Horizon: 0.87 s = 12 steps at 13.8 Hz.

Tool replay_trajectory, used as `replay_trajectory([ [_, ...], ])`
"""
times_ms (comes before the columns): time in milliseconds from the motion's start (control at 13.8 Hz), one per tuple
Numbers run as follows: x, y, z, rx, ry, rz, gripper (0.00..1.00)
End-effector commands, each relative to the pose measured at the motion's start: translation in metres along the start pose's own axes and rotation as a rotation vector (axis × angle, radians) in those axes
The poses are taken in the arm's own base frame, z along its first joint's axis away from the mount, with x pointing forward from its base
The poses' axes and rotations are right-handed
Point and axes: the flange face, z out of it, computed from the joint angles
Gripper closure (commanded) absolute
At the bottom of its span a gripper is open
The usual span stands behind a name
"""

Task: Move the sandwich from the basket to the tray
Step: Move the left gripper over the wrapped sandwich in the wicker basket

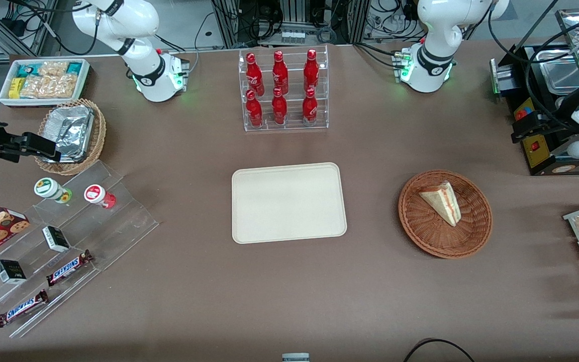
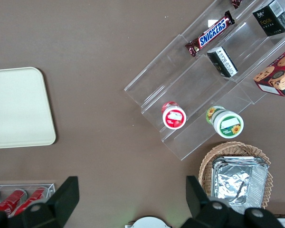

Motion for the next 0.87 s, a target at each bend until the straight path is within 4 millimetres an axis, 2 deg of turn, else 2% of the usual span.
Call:
replay_trajectory([
  [0,0.000,-0.002,-0.002,-0.016,0.009,0.016,0.00],
  [289,0.001,-0.001,0.002,-0.017,0.003,0.017,0.00],
  [796,0.013,0.030,0.072,-0.004,-0.115,0.057,0.00],
])
